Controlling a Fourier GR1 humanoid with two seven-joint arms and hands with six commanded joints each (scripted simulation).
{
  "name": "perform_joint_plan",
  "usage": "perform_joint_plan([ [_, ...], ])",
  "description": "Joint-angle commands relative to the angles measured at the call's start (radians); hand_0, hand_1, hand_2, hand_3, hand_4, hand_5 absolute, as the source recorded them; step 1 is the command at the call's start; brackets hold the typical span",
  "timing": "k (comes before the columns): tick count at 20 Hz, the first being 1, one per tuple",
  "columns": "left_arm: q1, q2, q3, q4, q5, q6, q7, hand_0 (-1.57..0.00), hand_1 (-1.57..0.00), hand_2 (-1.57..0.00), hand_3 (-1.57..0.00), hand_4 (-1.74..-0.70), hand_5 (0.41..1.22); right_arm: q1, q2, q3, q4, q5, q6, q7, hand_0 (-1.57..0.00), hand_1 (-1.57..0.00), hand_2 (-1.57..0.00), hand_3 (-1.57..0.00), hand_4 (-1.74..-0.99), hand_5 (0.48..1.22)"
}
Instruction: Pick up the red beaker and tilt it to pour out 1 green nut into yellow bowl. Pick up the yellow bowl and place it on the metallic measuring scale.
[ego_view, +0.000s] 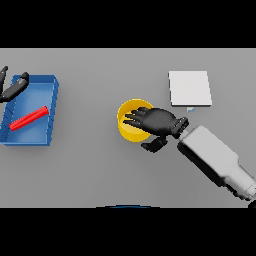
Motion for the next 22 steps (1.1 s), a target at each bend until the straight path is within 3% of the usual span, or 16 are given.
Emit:
perform_joint_plan([
  [1,0.000,0.002,0.000,-0.002,0.001,-0.002,0.005,0.00,0.00,0.00,0.00,-0.72,0.688,-0.014,-0.003,0.008,0.017,0.005,0.009,-0.015,0.00,0.00,0.00,0.00,-1.250,0.708],
  [5,0.006,0.003,0.001,0.009,-0.001,-0.001,-0.003,0.00,0.00,0.00,0.00,-0.72,0.684,-0.068,0.013,0.038,0.074,0.018,0.055,-0.021,0.00,0.00,0.00,0.00,-1.275,0.735],
  [11,0.012,0.013,0.008,-0.004,0.006,-0.007,-0.023,0.00,0.00,0.00,0.00,-0.71,0.686,-0.070,0.041,0.020,0.107,-0.006,0.094,0.024,0.00,-0.02,-0.02,-0.04,-1.336,0.810],
  [13,0.012,0.012,0.009,-0.002,0.006,-0.004,-0.020,0.00,0.00,0.00,0.00,-0.71,0.691,-0.075,0.047,0.023,0.117,0.001,0.094,0.021,-0.29,-0.24,-0.18,-0.17,-1.387,0.873],
  [14,0.016,0.008,0.008,-0.006,0.008,-0.001,-0.022,0.00,0.00,0.00,0.00,-0.72,0.692,-0.086,0.047,0.031,0.121,0.004,0.097,0.002,-0.54,-0.47,-0.31,-0.26,-1.420,0.943],
  [17,0.015,0.017,0.013,-0.008,0.008,-0.006,-0.029,0.00,0.00,0.00,0.00,-0.72,0.693,-0.073,0.036,0.036,0.107,0.004,0.096,-0.007,-1.05,-1.01,-0.87,-0.57,-1.552,1.079],
  [19,0.011,0.018,0.015,-0.011,0.013,-0.006,-0.023,0.00,0.00,0.00,0.00,-0.72,0.696,-0.069,0.032,0.035,0.102,-0.001,0.086,-0.015,-1.23,-1.21,-1.12,-0.83,-1.614,1.130],
  [22,0.014,0.009,0.007,-0.021,0.010,0.001,-0.019,0.00,0.00,0.00,0.00,-0.72,0.694,-0.072,0.026,0.042,0.088,0.001,0.083,-0.008,-1.40,-1.39,-1.22,-1.12,-1.676,1.174],
])
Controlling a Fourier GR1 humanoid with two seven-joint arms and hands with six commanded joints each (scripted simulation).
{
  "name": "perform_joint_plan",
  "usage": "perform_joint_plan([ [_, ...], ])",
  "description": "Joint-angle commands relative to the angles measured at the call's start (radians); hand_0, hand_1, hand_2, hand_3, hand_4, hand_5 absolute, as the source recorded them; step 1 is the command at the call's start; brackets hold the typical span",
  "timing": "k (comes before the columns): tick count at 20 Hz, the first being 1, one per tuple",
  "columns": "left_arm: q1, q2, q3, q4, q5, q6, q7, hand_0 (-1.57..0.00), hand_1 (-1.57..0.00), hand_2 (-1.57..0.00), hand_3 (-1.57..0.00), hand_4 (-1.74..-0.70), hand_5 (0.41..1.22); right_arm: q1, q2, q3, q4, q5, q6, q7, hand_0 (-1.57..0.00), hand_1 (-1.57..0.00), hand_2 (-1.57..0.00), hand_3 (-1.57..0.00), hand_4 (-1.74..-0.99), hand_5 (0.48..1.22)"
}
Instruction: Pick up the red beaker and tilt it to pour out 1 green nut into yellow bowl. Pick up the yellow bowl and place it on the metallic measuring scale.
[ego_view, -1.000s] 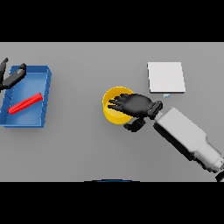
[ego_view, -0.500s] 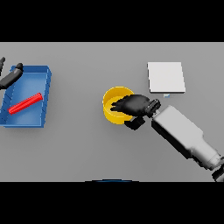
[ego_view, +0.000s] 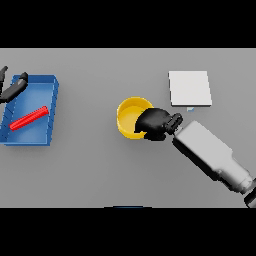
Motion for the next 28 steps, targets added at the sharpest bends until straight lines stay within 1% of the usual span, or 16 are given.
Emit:
perform_joint_plan([
  [1,-0.012,0.006,0.001,0.005,-0.004,-0.004,0.008,0.00,0.00,0.00,0.00,-0.72,0.695,-0.003,0.003,-0.001,0.012,0.002,-0.013,-0.009,-1.43,-1.42,-1.24,-1.18,-1.689,1.184],
  [2,-0.017,0.007,-0.001,0.014,-0.007,-0.007,0.016,0.00,0.00,0.00,0.00,-0.72,0.697,-0.008,0.009,-0.002,0.028,0.006,-0.037,-0.022,-1.46,-1.45,-1.26,-1.22,-1.699,1.191],
  [3,-0.012,0.008,-0.001,0.013,-0.005,-0.014,0.005,0.00,0.00,0.00,0.00,-0.72,0.696,-0.001,0.007,-0.006,0.024,0.002,-0.044,-0.024,-1.48,-1.48,-1.29,-1.23,-1.708,1.197],
  [4,-0.014,0.004,-0.003,0.012,-0.007,-0.008,0.011,0.00,0.00,0.00,0.00,-0.72,0.695,-0.001,0.012,-0.013,0.019,-0.004,-0.034,-0.006,-1.50,-1.50,-1.31,-1.25,-1.714,1.202],
  [7,0.000,0.003,0.000,0.006,0.002,-0.012,0.001,0.00,0.00,0.00,0.00,-0.72,0.695,-0.003,-0.007,-0.036,0.003,-0.023,-0.023,-0.004,-1.53,-1.53,-1.33,-1.32,-1.727,1.211],
  [8,-0.002,0.011,-0.002,0.005,-0.003,-0.011,0.008,0.00,0.00,0.00,0.00,-0.72,0.696,0.002,-0.021,-0.044,-0.020,-0.034,-0.007,-0.002,-1.54,-1.54,-1.33,-1.34,-1.730,1.213],
  [10,-0.002,-0.002,-0.003,0.008,-0.004,-0.003,0.001,0.00,0.00,0.00,0.00,-0.72,0.694,-0.007,-0.026,-0.072,-0.054,-0.057,0.026,0.024,-1.55,-1.55,-1.34,-1.32,-1.734,1.216],
  [12,-0.002,-0.001,-0.005,0.011,-0.005,-0.007,0.006,0.00,0.00,0.00,0.00,-0.72,0.693,-0.007,-0.046,-0.097,-0.094,-0.073,0.050,0.035,-1.56,-1.56,-1.41,-1.25,-1.737,1.218],
  [14,0.004,0.007,-0.005,-0.001,-0.005,-0.009,0.002,0.00,0.00,0.00,0.00,-0.72,0.688,-0.005,-0.088,-0.131,-0.145,-0.089,0.070,0.033,-1.56,-1.56,-1.43,-1.21,-1.738,1.219],
  [17,-0.001,0.004,-0.009,-0.003,-0.007,-0.012,0.005,0.00,0.00,0.00,0.00,-0.71,0.686,-0.008,-0.106,-0.164,-0.157,-0.079,0.048,0.082,-1.57,-1.57,-1.48,-1.17,-1.740,1.220],
  [20,0.001,0.008,-0.009,-0.015,-0.007,0.004,0.027,0.00,0.00,0.00,0.00,-0.72,0.688,-0.003,-0.115,-0.176,-0.179,-0.079,0.053,0.089,-1.56,-1.57,-1.52,-1.16,-1.740,1.220],
  [21,0.010,0.023,-0.006,-0.036,-0.003,0.005,0.024,0.00,0.00,0.00,0.00,-0.72,0.694,-0.004,-0.125,-0.189,-0.178,-0.078,0.049,0.096,-1.56,-1.57,-1.53,-1.16,-1.740,1.220],
  [23,0.006,0.017,-0.003,-0.027,0.002,-0.002,0.020,0.00,0.00,0.00,0.00,-0.73,0.704,-0.022,-0.135,-0.206,-0.144,-0.069,0.021,0.094,-1.57,-1.57,-1.52,-1.15,-1.741,1.220],
  [25,0.007,0.033,0.001,-0.045,0.008,-0.002,0.037,0.00,0.00,0.00,0.00,-0.73,0.715,-0.039,-0.153,-0.231,-0.093,-0.065,-0.019,0.064,-1.57,-1.57,-1.54,-1.15,-1.741,1.221],
  [27,0.006,0.022,-0.004,-0.035,0.002,0.009,0.046,0.00,0.00,0.00,0.00,-0.73,0.717,-0.034,-0.159,-0.246,-0.058,-0.062,-0.038,0.077,-1.57,-1.57,-1.53,-1.15,-1.741,1.221],
  [28,0.008,0.029,-0.006,-0.049,0.001,0.012,0.059,0.00,0.00,0.00,0.00,-0.73,0.720,-0.032,-0.162,-0.257,-0.038,-0.066,-0.046,0.072,-1.57,-1.57,-1.53,-1.15,-1.741,1.221],
])
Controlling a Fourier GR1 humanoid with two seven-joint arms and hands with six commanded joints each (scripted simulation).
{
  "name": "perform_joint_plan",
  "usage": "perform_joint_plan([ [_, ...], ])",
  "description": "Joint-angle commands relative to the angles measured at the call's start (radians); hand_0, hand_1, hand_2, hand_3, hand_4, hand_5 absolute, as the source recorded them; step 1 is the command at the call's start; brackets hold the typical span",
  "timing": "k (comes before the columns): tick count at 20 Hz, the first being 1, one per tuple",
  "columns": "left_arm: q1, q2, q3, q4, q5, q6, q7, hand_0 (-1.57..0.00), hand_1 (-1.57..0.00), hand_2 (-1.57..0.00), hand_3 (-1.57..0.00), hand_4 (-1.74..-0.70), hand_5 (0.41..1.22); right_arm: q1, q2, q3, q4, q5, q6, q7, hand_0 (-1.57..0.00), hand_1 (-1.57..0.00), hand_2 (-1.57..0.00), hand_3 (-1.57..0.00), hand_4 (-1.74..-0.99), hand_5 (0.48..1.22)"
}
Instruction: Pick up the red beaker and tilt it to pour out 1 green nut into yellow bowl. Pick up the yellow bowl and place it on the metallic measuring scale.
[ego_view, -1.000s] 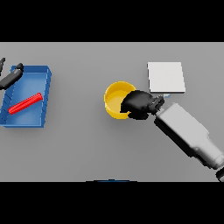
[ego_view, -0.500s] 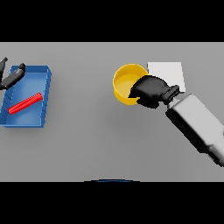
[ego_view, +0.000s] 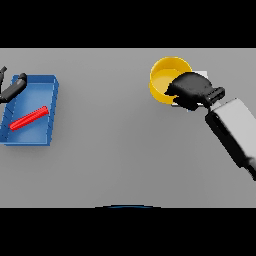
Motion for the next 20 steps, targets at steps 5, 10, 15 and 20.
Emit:
perform_joint_plan([
  [5,0.013,0.016,0.005,-0.027,0.011,0.009,0.019,0.00,0.00,0.00,0.00,-0.74,0.738,-0.037,-0.009,-0.034,0.156,0.025,-0.095,-0.037,-1.57,-1.57,-1.55,-1.15,-1.741,1.221],
  [10,0.012,0.014,-0.004,-0.019,-0.002,0.005,0.017,0.00,0.00,0.00,0.00,-0.72,0.720,-0.076,0.007,-0.062,0.334,0.044,-0.175,-0.058,-1.57,-1.57,-1.49,-1.20,-1.741,1.221],
  [15,0.010,0.011,-0.006,-0.018,0.000,0.005,0.030,0.00,0.00,0.00,0.00,-0.73,0.710,-0.107,0.028,-0.091,0.460,0.029,-0.190,-0.074,-1.57,-1.57,-1.43,-1.33,-1.741,1.221],
  [20,0.002,0.003,-0.006,-0.005,-0.003,0.003,0.027,0.00,0.00,0.00,0.00,-0.73,0.710,-0.105,0.054,-0.104,0.533,0.019,-0.189,-0.075,-1.47,-1.57,-1.37,-1.47,-1.741,1.221],
])
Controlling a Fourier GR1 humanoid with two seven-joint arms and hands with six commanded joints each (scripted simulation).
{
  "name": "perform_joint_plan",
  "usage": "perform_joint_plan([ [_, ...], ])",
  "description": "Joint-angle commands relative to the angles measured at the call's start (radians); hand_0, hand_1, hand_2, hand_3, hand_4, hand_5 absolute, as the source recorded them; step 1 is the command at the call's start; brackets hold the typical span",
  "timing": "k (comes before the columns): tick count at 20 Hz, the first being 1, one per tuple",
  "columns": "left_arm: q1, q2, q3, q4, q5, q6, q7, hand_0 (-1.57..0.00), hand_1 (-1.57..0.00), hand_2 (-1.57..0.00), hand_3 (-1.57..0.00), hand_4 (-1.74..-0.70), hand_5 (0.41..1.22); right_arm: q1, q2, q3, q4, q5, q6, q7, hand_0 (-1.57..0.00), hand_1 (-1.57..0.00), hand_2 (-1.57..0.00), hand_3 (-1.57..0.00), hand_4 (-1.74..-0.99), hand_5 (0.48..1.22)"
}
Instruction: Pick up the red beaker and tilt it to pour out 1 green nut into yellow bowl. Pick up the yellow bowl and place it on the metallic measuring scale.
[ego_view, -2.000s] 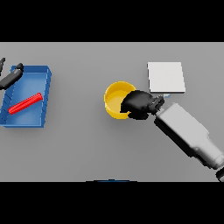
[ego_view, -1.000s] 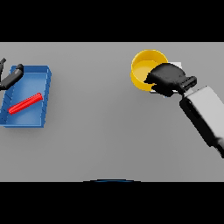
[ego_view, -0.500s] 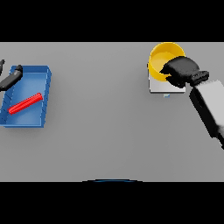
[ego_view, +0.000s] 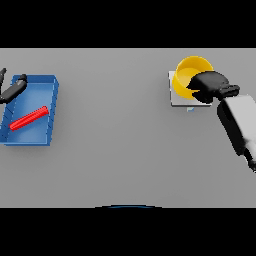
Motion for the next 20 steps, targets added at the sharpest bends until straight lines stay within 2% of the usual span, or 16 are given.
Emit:
perform_joint_plan([
  [1,-0.003,0.005,0.000,-0.005,-0.001,-0.004,0.001,0.00,0.00,0.00,0.00,-0.73,0.712,-0.004,-0.001,-0.001,0.007,-0.001,0.003,-0.012,-1.42,-1.57,-1.36,-1.49,-1.741,1.221],
  [3,0.004,0.005,-0.002,-0.008,-0.001,0.000,-0.002,0.00,0.00,0.00,0.00,-0.73,0.715,-0.009,0.001,-0.001,0.020,0.001,0.009,-0.013,-1.40,-1.57,-1.39,-1.36,-1.741,1.221],
  [4,0.004,0.006,0.001,-0.009,0.002,-0.002,-0.006,0.00,0.00,0.00,0.00,-0.73,0.717,-0.014,0.000,-0.009,0.034,-0.005,0.012,-0.025,-1.33,-1.46,-1.42,-1.20,-1.741,1.221],
  [5,0.000,-0.001,0.001,0.005,0.004,-0.008,-0.003,0.00,0.00,0.00,0.00,-0.73,0.720,-0.018,0.002,-0.018,0.042,-0.011,0.017,-0.032,-1.13,-1.32,-1.33,-1.06,-1.701,1.221],
  [7,-0.015,-0.006,0.001,0.015,0.002,-0.013,0.002,0.00,0.00,0.00,0.00,-0.73,0.728,-0.017,0.004,-0.024,0.031,-0.021,0.033,-0.019,-0.72,-0.98,-1.04,-0.83,-1.619,1.072],
  [9,-0.012,-0.004,0.003,0.016,0.006,-0.023,-0.008,0.00,0.00,0.00,0.00,-0.73,0.723,-0.018,0.004,-0.021,0.037,-0.018,0.048,-0.003,-0.46,-0.70,-0.80,-0.67,-1.563,0.971],
  [11,-0.013,-0.006,0.006,0.038,0.003,-0.028,-0.019,0.00,0.00,0.00,0.00,-0.73,0.712,-0.017,-0.003,-0.012,0.039,-0.008,0.045,-0.013,-0.29,-0.48,-0.60,-0.57,-1.517,0.902],
  [14,-0.010,-0.011,0.001,0.021,-0.002,-0.013,-0.018,0.00,0.00,0.00,0.00,-0.72,0.703,-0.021,-0.015,0.007,0.040,0.009,0.046,-0.047,-0.15,-0.24,-0.37,-0.45,-1.469,0.842],
  [16,-0.018,-0.015,-0.001,0.017,-0.002,-0.006,-0.001,0.00,0.00,0.00,0.00,-0.72,0.699,-0.020,-0.006,0.008,0.042,0.008,0.060,-0.025,-0.10,-0.16,-0.25,-0.38,-1.442,0.814],
  [17,-0.004,-0.008,0.004,0.008,0.003,-0.004,-0.016,0.00,0.00,0.00,0.00,-0.72,0.697,-0.025,-0.009,0.004,0.056,0.009,0.062,-0.016,-0.08,-0.12,-0.20,-0.35,-1.431,0.799],
  [20,-0.018,-0.009,0.005,0.019,0.001,-0.011,-0.007,0.00,0.00,0.00,0.00,-0.72,0.693,-0.020,-0.014,-0.003,0.035,-0.004,0.089,0.004,-0.04,-0.06,-0.10,-0.27,-1.410,0.759],
])
